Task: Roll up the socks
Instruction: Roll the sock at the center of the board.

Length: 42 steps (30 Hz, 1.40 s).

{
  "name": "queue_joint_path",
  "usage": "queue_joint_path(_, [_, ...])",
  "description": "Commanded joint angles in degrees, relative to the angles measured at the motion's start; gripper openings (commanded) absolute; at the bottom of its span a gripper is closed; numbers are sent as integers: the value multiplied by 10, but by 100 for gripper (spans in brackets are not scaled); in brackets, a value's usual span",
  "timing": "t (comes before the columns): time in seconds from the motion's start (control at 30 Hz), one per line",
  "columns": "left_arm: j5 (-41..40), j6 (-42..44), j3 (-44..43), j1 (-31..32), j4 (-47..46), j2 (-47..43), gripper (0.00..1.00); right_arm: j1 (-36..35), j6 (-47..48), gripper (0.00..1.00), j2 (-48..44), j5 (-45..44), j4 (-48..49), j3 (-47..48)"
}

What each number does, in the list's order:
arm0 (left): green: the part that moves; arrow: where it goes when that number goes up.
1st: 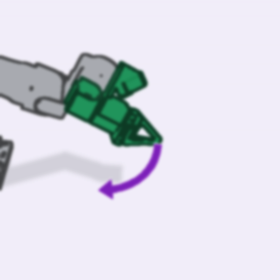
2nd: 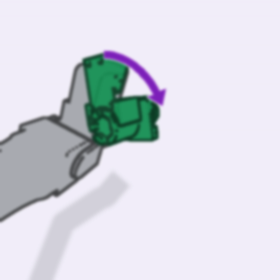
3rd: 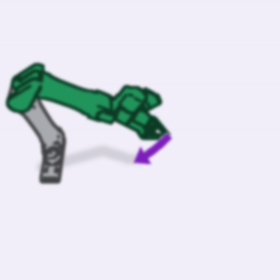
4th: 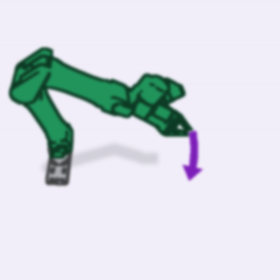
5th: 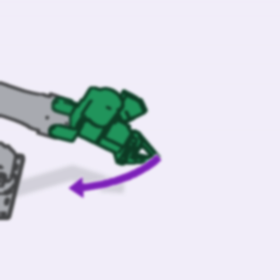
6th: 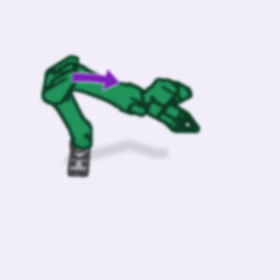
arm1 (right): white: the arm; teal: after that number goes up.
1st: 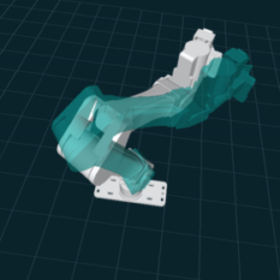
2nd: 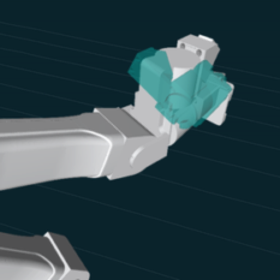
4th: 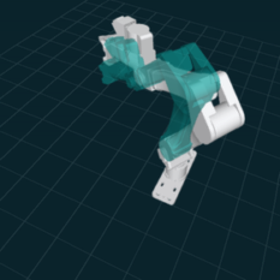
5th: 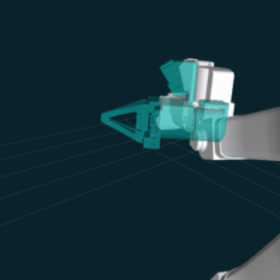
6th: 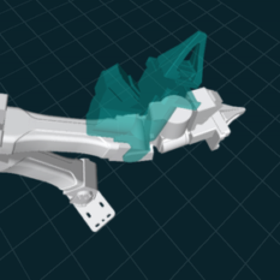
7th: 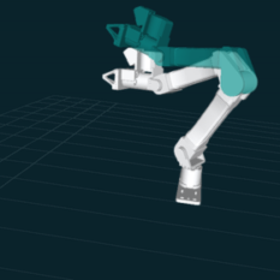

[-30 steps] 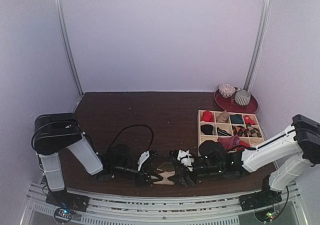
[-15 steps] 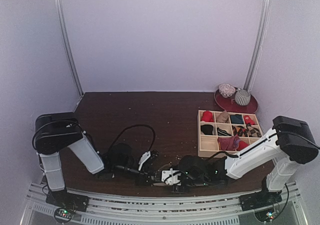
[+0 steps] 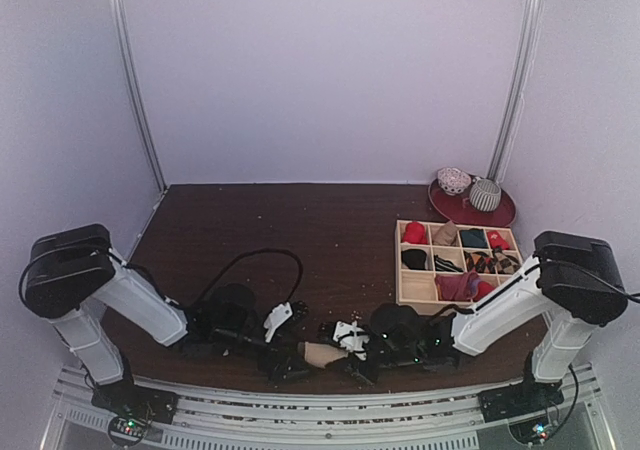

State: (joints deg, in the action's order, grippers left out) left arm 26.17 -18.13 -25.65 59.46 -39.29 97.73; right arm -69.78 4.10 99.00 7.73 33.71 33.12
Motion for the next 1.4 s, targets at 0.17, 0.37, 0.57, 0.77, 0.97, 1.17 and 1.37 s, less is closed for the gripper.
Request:
queue_joint_path(0.17, [-29, 151, 72, 2, -160, -44, 98, 38, -151, 32, 111, 135, 33, -52])
queue_joint_path(0.37, [5, 167, 78, 3, -247, -4, 98, 49, -156, 32, 127, 156, 17, -51])
queue_joint_path(0.57, [23, 161, 72, 2, -290, 35, 98, 54, -154, 32, 127, 160, 3, -45])
queue_joint_path(0.77, [52, 149, 47, 3, -240, 73, 82, 57, -155, 32, 130, 164, -7, -39])
queue_joint_path(0.97, [47, 124, 39, 8, -189, 98, 53, 66, -163, 32, 133, 182, -7, -37])
queue_joint_path(1.17, [27, 93, 45, 14, -168, 120, 0, 76, -171, 32, 135, 204, -26, -23])
queue_joint_path(1.37, [-27, 50, -15, 14, 3, 135, 0, 80, -165, 38, 128, 196, -68, 1])
